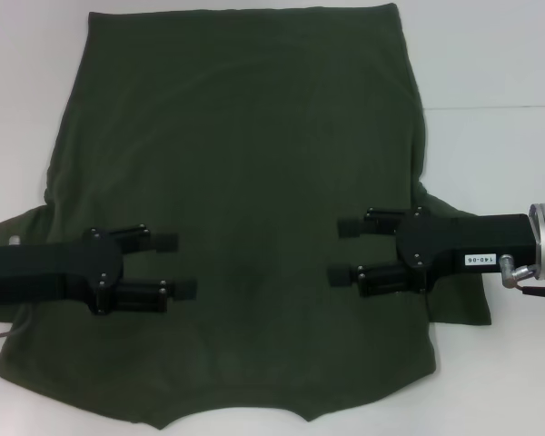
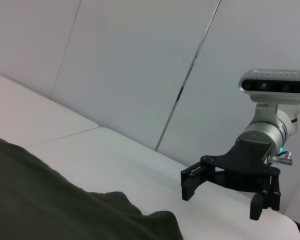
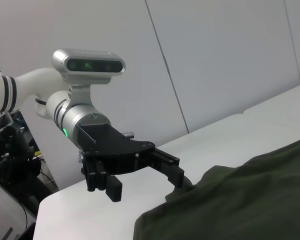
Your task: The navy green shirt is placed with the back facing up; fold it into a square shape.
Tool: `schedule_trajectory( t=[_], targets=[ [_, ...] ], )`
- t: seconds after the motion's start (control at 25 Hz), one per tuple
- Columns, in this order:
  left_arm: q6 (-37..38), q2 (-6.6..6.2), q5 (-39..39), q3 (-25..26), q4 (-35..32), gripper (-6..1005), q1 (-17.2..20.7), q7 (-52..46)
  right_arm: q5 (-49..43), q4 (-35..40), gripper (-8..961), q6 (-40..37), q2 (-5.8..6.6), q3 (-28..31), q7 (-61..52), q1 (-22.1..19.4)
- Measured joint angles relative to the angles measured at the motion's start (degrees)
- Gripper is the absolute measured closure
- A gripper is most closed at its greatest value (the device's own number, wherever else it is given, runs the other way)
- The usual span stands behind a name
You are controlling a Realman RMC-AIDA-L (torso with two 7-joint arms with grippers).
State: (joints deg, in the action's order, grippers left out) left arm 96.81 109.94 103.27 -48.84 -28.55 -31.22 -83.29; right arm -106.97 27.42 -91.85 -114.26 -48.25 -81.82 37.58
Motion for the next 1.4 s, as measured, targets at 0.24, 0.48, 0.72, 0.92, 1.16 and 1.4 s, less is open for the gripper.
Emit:
schedule_trajectory(
  t=[0.24, 0.48, 0.72, 0.92, 1.16, 1.4],
  targets=[
    [-0.28, -0.09, 0.35, 0.06, -0.01, 65, -0.23, -0.06, 0.04, -0.08, 38, 0.01, -0.08, -0.23, 0.00, -0.04],
    [-0.29, 0.04, 0.36, 0.06, -0.01, 65, -0.23, 0.11, 0.01, -0.09, 39, -0.03, -0.30, -0.33, 0.00, -0.01],
    [-0.38, 0.10, 0.36, 0.06, -0.01, 65, -0.18, 0.15, 0.00, -0.09, 39, -0.06, -0.34, -0.26, 0.00, 0.03],
    [0.16, -0.02, 0.03, 2.47, 0.00, 66, -0.43, -4.20, 0.01, -0.09, 39, -0.08, -0.34, -0.03, 0.09, 0.04],
    [0.07, -2.69, 0.34, 11.70, -0.29, 66, -2.51, -28.91, 0.22, -0.09, 39, 0.00, -0.36, 0.00, 0.15, -0.01],
    [-0.98, -5.46, 4.43, 18.11, -3.77, 66, -0.08, -46.64, 0.09, 0.00, 40, 0.31, -0.40, -0.02, 0.00, 0.18]
  ],
)
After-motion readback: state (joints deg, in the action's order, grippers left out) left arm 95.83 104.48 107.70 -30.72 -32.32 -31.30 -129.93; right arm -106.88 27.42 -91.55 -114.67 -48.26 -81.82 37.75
